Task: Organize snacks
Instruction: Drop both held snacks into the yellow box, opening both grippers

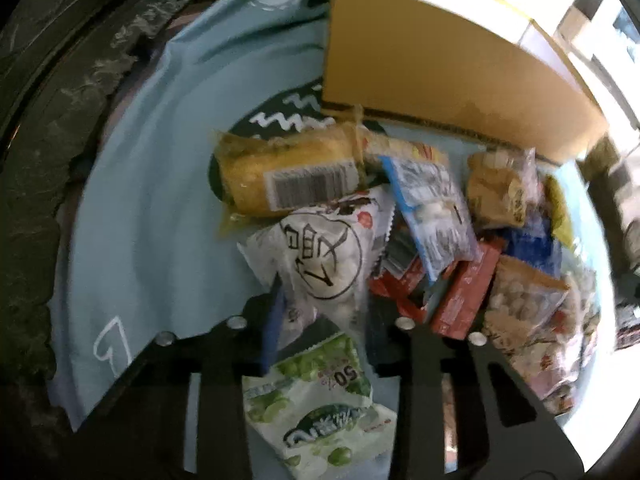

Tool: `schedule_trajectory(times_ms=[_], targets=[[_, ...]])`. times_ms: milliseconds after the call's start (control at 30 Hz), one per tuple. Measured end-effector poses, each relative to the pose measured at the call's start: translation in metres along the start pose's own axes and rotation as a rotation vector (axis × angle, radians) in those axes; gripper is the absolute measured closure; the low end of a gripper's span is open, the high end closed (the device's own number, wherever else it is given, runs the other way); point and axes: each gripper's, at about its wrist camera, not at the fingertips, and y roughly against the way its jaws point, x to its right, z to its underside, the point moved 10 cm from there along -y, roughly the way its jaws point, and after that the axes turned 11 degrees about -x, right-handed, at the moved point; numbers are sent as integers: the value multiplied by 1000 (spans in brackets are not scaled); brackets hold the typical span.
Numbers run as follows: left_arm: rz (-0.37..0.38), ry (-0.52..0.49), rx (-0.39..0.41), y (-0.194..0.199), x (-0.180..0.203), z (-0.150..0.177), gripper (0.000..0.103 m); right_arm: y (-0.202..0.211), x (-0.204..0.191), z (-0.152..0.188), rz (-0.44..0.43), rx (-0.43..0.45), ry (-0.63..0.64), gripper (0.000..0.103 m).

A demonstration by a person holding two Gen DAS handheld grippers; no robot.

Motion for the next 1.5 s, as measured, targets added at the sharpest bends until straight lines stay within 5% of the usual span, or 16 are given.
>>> schedule_trajectory(times_ms=[333, 633, 800, 1000, 1033, 1067, 1133, 1333, 1433, 1500], targets=[[67, -21, 151, 90, 12, -1, 70, 39, -26, -21, -31, 97, 79, 75], [172, -78, 279, 142, 83, -92, 69, 76, -14, -99, -6, 232, 59, 75], [219, -83, 259, 127, 118, -166, 69, 80, 4, -156, 46, 305, 27, 75], [207, -78, 176, 77, 136, -210, 64, 44, 49, -207, 130, 301, -71, 69], [204, -75, 166, 67, 137, -213, 54, 35, 59, -209, 155, 279, -94, 67], [196, -74, 154, 60, 138, -214, 31, 29, 65, -208, 178, 256, -109, 63], [139, -45, 158, 54, 131, -213, 7, 26, 72, -203, 223, 237, -129, 57], [136, -38, 224, 78, 117, -188, 6, 61, 60, -173, 210, 352, -90, 53], [130, -37, 254, 95, 100, -158, 3, 82, 56, -135, 221, 400, -61, 36], [133, -12, 255, 98, 85, -136, 3, 89, 54, -111, 237, 418, -44, 36]])
